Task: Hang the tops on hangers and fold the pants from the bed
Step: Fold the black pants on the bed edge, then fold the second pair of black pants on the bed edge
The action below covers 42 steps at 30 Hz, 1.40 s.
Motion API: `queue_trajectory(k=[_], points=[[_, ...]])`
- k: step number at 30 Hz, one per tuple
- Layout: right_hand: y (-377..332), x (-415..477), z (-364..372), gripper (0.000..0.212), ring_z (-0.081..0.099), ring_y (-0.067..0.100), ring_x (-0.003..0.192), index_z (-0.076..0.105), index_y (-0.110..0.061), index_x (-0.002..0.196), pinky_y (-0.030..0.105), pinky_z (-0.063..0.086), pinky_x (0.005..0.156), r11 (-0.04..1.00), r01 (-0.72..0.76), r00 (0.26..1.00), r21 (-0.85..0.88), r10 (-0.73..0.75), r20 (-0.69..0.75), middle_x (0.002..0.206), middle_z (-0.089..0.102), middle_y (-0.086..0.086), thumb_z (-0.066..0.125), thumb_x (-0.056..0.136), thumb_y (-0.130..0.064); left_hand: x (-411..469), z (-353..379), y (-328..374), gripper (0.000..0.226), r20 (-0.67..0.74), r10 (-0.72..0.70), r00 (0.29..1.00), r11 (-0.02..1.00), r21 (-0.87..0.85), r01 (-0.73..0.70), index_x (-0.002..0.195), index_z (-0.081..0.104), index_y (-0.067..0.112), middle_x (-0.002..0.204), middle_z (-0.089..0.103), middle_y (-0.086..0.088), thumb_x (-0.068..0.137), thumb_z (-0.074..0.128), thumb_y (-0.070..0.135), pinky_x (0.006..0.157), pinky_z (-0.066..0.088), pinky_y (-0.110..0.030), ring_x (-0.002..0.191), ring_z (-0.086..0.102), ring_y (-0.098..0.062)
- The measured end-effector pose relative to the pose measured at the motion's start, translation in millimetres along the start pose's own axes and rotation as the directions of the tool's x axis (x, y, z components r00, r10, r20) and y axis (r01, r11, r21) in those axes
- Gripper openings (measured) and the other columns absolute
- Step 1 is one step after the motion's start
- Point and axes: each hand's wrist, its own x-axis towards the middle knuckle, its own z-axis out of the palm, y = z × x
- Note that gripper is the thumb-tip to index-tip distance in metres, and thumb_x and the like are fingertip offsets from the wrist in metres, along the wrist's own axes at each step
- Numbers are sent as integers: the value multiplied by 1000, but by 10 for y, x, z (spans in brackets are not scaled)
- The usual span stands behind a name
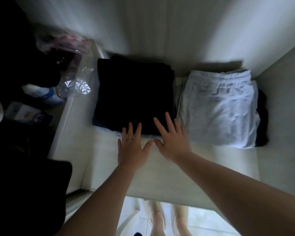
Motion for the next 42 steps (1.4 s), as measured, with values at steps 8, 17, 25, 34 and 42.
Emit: queue_trajectory(k=[8, 17, 25, 34, 42], points=[[199, -1614, 303, 68, -9, 25, 155, -7, -46, 157, 57, 14, 120, 989, -145, 957, -15, 144, 252, 168, -14, -8, 34, 103, -55, -1401, 564, 53, 74, 229, 6, 973, 1000, -11, -4, 159, -2, 42, 169, -10, 7, 98, 31, 68, 123, 5, -50, 155, -7, -23], [360, -2900, 220, 68, -2, 25, 156, -4, -44, 158, 51, 19, 121, 974, -227, 961, 15, 221, 164, 169, -9, -7, 32, 102, -58, -2448, 638, 393, 76, 318, 52, 947, 989, 113, -92, 158, -4, 41, 169, -12, 3, 97, 29, 70, 123, 1, -53, 155, -12, -27], [542, -3634, -29, 66, -4, 24, 156, 1, -42, 159, 49, 14, 123, 998, 34, 993, 46, -39, 110, 169, -9, -7, 33, 103, -56, -3423, 748, 568, 73, 44, -44, 998, 999, 21, 43, 159, 0, 41, 169, -5, 4, 98, 31, 67, 125, 7, -48, 155, -6, -27], [469, -4312, -161, 64, 2, 22, 155, 11, -39, 159, 48, 11, 123, 926, 331, 930, 183, -353, 105, 169, 1, -8, 41, 103, -50, -5013, 1269, 586, 66, -121, -340, 933, 888, -367, 276, 157, 10, 45, 168, 1, 14, 100, 37, 63, 122, 14, -46, 154, -2, -16], [-257, -4877, -12, 64, 12, 10, 153, 18, -34, 159, 44, 19, 123, 743, 557, 757, 372, -638, 139, 166, 18, -10, 48, 103, -38, -6321, 1643, 77, 62, -105, -716, 690, 569, -660, 490, 157, 28, 30, 163, 28, 3, 101, 49, 48, 121, 21, -41, 150, 18, -23]])
